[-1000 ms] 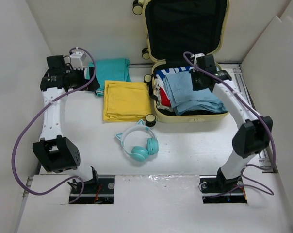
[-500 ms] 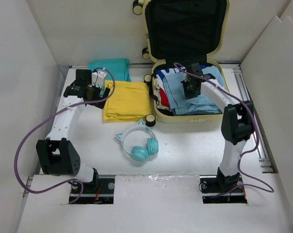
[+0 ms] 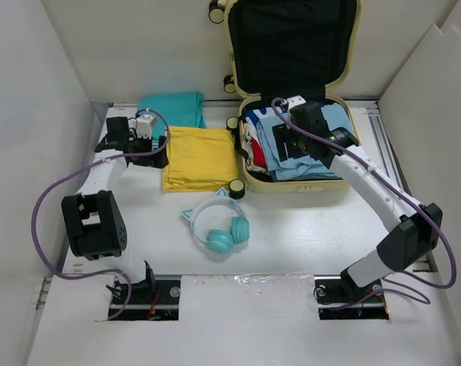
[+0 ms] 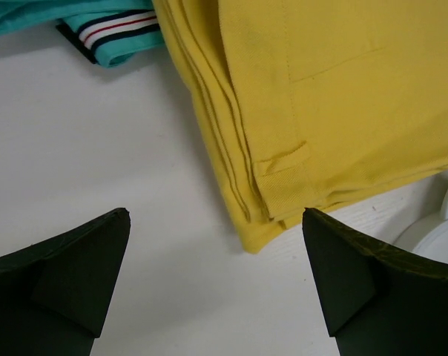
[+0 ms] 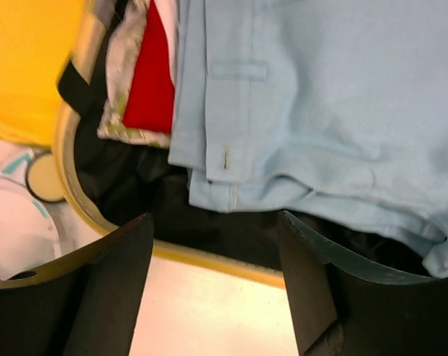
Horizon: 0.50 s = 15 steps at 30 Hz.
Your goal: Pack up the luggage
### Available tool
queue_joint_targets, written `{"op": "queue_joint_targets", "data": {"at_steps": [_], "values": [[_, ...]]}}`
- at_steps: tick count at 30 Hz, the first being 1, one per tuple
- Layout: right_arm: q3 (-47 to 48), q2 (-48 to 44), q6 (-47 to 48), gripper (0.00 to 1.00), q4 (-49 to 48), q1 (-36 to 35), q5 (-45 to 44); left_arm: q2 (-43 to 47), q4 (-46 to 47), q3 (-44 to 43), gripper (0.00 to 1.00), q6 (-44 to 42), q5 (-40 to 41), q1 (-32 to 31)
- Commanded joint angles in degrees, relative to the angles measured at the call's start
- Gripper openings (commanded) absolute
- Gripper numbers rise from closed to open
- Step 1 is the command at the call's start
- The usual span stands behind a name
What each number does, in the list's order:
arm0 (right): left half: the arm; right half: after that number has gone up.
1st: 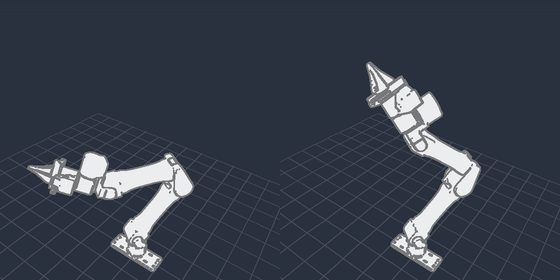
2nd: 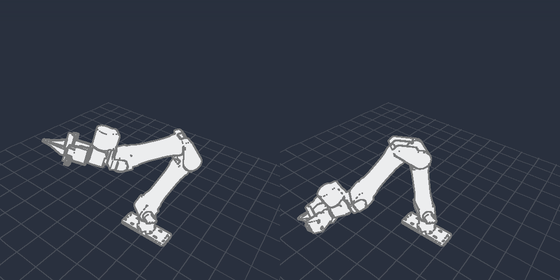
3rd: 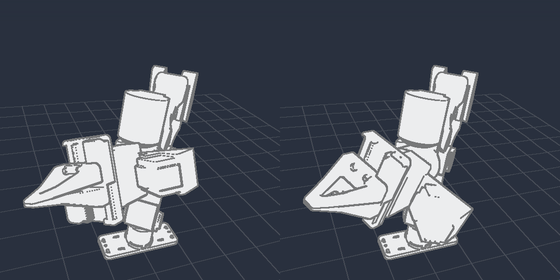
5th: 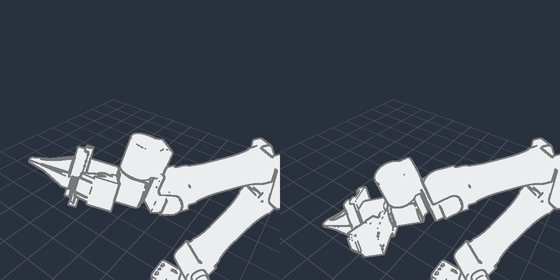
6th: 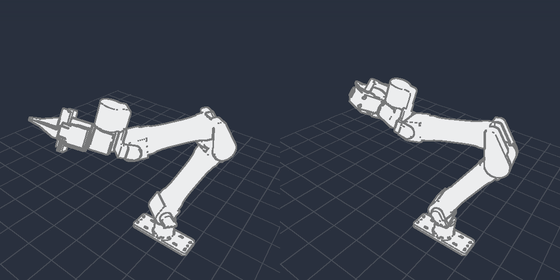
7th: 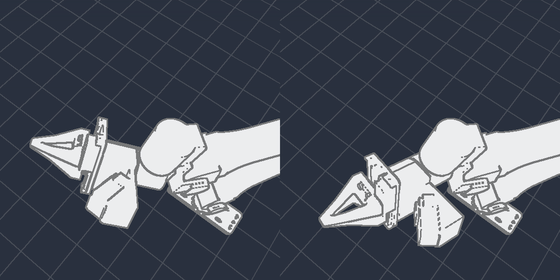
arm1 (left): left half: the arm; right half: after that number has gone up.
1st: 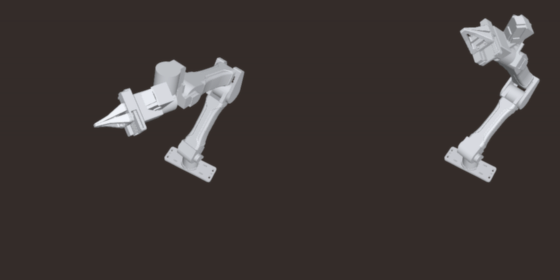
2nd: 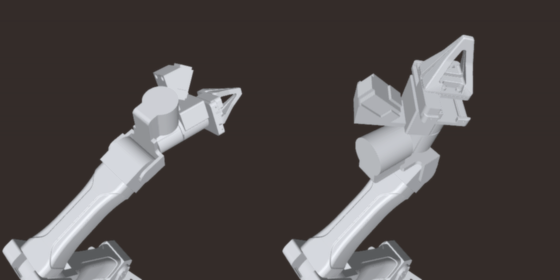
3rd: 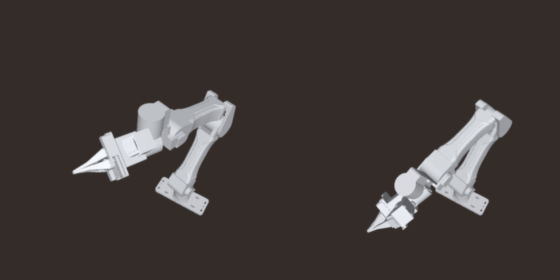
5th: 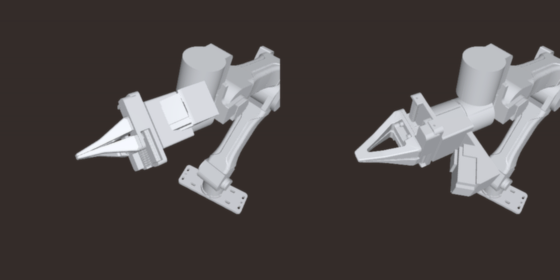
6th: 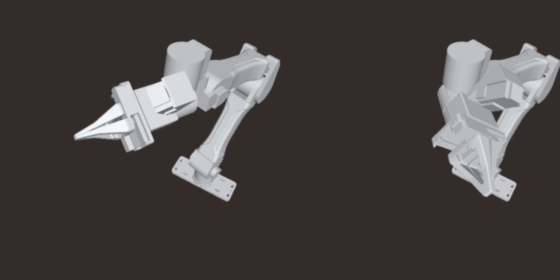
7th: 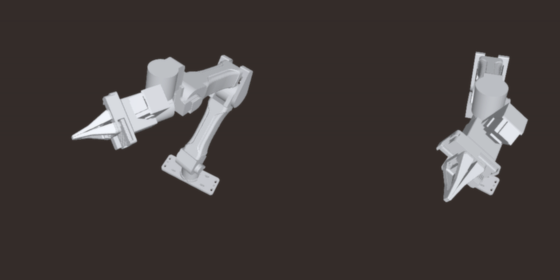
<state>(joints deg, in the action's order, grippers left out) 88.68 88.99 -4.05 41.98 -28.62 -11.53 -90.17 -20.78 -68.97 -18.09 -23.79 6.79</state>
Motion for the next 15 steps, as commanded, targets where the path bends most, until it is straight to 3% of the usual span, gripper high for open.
{"op": "queue_joint_targets", "data": {"at_steps": [1,7,15], "values": [[-4.91,-1.19,-2.62,0.73,1.09,-0.47,-2.35,-1.85,5.91,-0.02,1.0,4.45,-6.27,-1.07],[-8.43,-3.73,-3.68,0.76,2.67,-1.0,-3.41,-11.68,11.19,-2.47,1.0,11.75,-2.4,0.16],[-8.97,-5.49,-4.73,0.77,4.34,-2.05,-5.35,-20.12,8.91,-6.79,1.0,11.32,-9.94,-2.92]]}}
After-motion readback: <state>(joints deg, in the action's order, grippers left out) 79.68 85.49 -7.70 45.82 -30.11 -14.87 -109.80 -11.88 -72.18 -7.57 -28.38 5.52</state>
